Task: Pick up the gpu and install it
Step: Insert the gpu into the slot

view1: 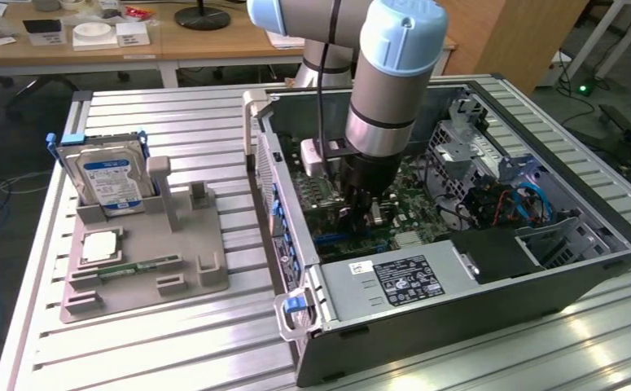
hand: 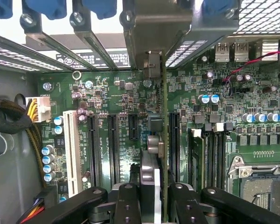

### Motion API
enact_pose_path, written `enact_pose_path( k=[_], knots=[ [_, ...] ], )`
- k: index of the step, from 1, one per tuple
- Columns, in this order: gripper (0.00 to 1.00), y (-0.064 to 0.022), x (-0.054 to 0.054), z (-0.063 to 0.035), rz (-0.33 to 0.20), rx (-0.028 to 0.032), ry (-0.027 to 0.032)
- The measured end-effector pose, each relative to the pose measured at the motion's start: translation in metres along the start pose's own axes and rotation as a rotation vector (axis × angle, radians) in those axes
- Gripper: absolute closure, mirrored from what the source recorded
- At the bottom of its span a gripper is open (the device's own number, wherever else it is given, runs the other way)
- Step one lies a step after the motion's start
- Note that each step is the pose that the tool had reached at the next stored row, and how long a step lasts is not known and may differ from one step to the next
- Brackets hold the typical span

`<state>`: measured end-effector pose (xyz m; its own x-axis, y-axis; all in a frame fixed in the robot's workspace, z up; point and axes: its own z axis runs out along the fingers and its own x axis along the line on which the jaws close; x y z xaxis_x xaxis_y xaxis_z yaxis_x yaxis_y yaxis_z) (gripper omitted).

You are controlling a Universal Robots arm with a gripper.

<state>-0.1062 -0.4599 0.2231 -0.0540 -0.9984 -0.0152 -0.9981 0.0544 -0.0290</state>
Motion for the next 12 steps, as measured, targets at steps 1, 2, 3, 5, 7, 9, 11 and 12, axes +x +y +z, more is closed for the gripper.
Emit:
enact_pose_path(
  k=[1, 2, 3, 5, 7, 9, 11, 12],
  knots=[
    [0.72, 0.0000, 0.0000, 0.0000, 0.000, -0.0001, 0.0009],
    [0.72, 0.0000, -0.0001, -0.0001, 0.000, 0.0000, 0.0018],
    [0.72, 0.0000, -0.0002, -0.0001, 0.000, 0.0001, 0.0031],
    [0.72, -0.0002, -0.0004, -0.0001, 0.000, 0.0001, 0.0056],
    [0.72, -0.0007, -0.0010, -0.0001, 0.000, 0.0002, 0.0082],
    [0.72, -0.0010, -0.0019, 0.0000, 0.000, 0.0005, 0.0122],
    [0.72, -0.0011, -0.0023, 0.0000, 0.000, 0.0006, 0.0133],
    [0.72, -0.0011, -0.0023, 0.0000, -0.001, 0.0006, 0.0134]
  ],
)
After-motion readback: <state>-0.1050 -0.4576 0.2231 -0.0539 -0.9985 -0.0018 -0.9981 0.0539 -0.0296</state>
